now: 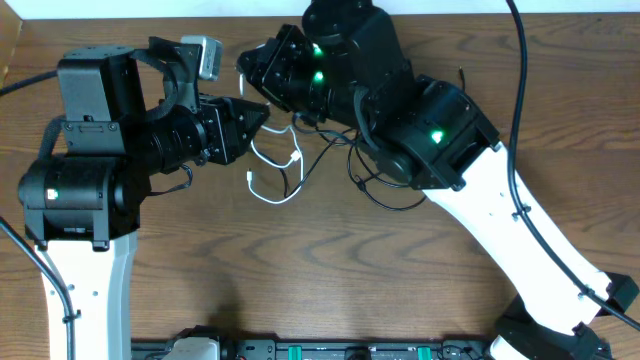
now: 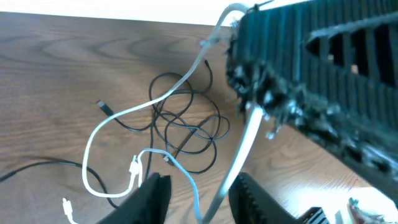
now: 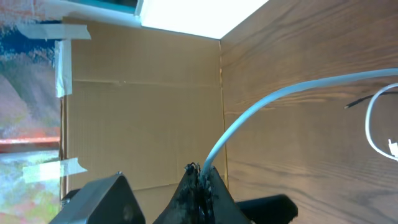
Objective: Untangle cables
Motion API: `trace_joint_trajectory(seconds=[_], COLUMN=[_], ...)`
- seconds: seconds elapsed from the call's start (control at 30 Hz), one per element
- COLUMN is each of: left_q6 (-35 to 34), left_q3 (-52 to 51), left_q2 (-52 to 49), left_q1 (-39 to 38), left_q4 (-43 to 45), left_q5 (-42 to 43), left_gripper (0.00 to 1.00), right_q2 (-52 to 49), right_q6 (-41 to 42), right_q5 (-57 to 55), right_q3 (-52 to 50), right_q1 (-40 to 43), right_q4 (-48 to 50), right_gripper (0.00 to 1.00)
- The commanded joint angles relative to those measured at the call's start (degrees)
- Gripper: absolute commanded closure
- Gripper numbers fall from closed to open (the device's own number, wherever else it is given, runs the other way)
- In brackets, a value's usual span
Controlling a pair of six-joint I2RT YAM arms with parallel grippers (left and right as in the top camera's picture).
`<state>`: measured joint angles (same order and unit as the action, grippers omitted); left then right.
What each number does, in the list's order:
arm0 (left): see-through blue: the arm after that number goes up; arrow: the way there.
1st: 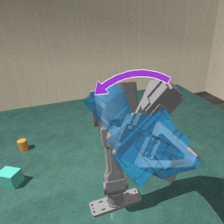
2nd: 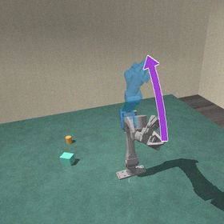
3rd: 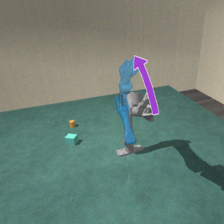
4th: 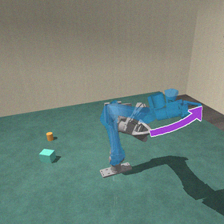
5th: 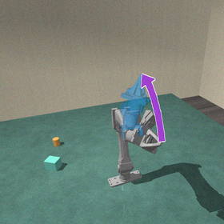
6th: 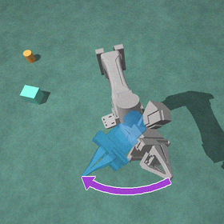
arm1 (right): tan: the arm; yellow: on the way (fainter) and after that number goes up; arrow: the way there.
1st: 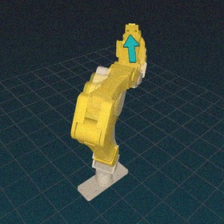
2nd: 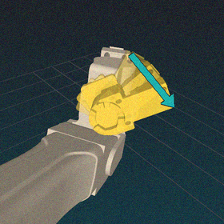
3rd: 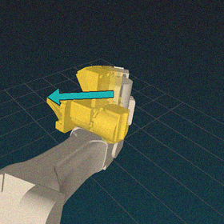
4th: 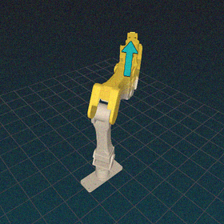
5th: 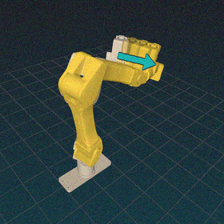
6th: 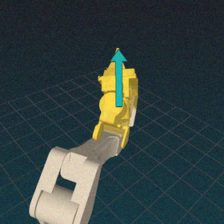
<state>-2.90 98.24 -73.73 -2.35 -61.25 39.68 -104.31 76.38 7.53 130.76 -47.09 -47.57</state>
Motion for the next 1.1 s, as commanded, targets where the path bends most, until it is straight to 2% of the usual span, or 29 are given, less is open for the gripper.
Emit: trace_joint_trajectory(seconds=[0.0, 0.1, 0.13, 0.17, 0.4, 0.47, 0.53, 0.57, 0.6, 0.63, 0.67, 0.7, 0.9, 1.07], left_q6=[0.1, 0.1, 0.1, 0.1, 0.1, 0.1, -0.2, -1.4, -2.6, -3.4, -3.4, -3.4, -3.4, -3.5], left_q3=[-0.1, -0.1, -0.1, -0.1, -0.1, -0.1, 0.0, 0.2, 0.6, 1.4, 2.3, 3.3, 12.3, 18.4], left_q2=[-0.1, -0.1, -0.1, -0.1, -0.1, -0.1, 0.0, 0.1, 0.1, 0.1, 0.1, 0.1, 0.0, 0.1], left_q1=[0.0, 0.0, 0.0, 0.0, 0.0, 0.0, 0.0, 0.0, 0.0, 0.0, 0.0, 0.0, 0.0, 0.0], left_q4=[0.1, 0.1, 0.1, 0.1, 0.2, 0.2, 0.2, 0.1, 0.1, -0.2, -0.5, -0.9, -1.7, 0.4], left_q5=[-1.7, -1.7, -1.8, -1.8, -1.8, -1.8, -2.5, -4.9, -7.6, -11.4, -13.2, -14.6, -17.3, -17.3], left_gripper=[0.71, 0.80, 0.89, 0.92, 0.92, 0.93, 0.93, 0.92, 0.93, 0.92, 0.93, 0.93, 0.93, 0.93], right_q2=[0.0, 0.0, 0.0, 0.0, 0.0, 0.0, 0.0, 0.0, 0.0, 0.0, 0.0, 0.0, 0.0, 0.0], right_q6=[0.5, 0.5, 0.4, 0.4, 0.2, -1.5, -6.4, -8.4, -10.4, -13.6, -15.4, -17.0, -19.9, -19.9], right_q5=[0.2, 0.1, 0.2, 0.1, -0.9, -4.4, -12.2, -15.4, -18.0, -21.8, -23.7, -25.1, -26.6, -26.5], right_q3=[0.0, 0.0, 0.0, 0.0, 0.0, 0.0, 0.0, 0.0, 0.0, 0.0, 0.0, 0.0, 0.0, -1.0], right_q1=[0.3, 0.4, 0.5, 0.6, 1.7, 2.1, 2.8, 3.1, 3.3, 3.7, 3.9, 4.2, 5.7, 6.0], right_q4=[0.0, -0.2, -0.5, -1.0, -5.1, -7.1, -10.7, -12.3, -13.8, -16.3, -18.1, -20.2, -29.9, -35.0], right_gripper=[0.98, 0.98, 0.98, 0.98, 0.97, 0.88, 0.74, 0.59, 0.50, 0.33, 0.22, 0.16, 0.03, 0.02])
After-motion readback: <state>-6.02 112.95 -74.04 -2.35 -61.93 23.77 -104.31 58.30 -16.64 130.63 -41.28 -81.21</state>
